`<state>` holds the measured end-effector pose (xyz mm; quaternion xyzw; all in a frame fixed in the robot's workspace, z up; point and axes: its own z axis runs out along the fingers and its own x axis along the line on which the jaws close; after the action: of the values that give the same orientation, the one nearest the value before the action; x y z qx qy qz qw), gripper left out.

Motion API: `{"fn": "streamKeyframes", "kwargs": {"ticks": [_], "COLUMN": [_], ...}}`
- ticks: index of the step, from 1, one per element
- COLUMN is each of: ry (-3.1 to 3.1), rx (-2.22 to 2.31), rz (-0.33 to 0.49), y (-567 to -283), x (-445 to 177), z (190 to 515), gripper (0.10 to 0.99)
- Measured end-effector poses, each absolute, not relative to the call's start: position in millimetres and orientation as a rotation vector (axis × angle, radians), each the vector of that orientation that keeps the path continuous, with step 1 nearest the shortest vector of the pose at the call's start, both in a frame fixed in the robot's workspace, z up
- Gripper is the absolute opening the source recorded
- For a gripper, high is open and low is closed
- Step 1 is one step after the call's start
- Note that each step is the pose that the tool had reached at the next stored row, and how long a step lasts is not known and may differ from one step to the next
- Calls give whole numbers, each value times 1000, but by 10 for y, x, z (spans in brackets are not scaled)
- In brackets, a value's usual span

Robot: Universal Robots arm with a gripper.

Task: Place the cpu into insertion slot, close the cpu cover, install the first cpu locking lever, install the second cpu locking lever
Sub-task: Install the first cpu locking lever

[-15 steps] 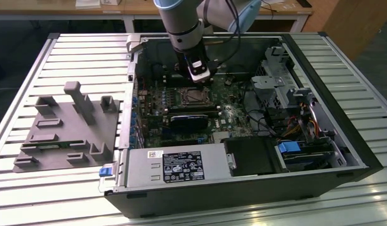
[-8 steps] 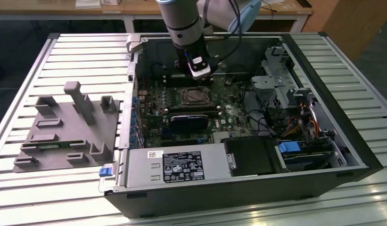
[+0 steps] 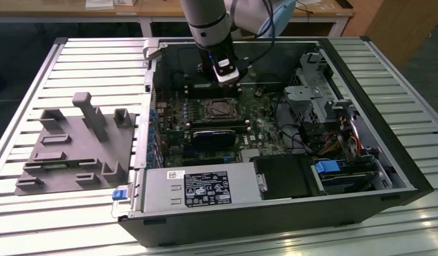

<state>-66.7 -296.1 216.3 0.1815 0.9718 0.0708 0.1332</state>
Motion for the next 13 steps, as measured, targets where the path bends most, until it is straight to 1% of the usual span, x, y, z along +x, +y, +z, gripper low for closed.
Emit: {"fn": "streamKeyframes", "kwargs": {"ticks": [5,13], "ry": [2828,2949], "rx": [529,558], "rz": [203,158], "y": [-2961,-2962], "x": [-666,-629], "z": [2163,2156], "gripper": [102,102]}}
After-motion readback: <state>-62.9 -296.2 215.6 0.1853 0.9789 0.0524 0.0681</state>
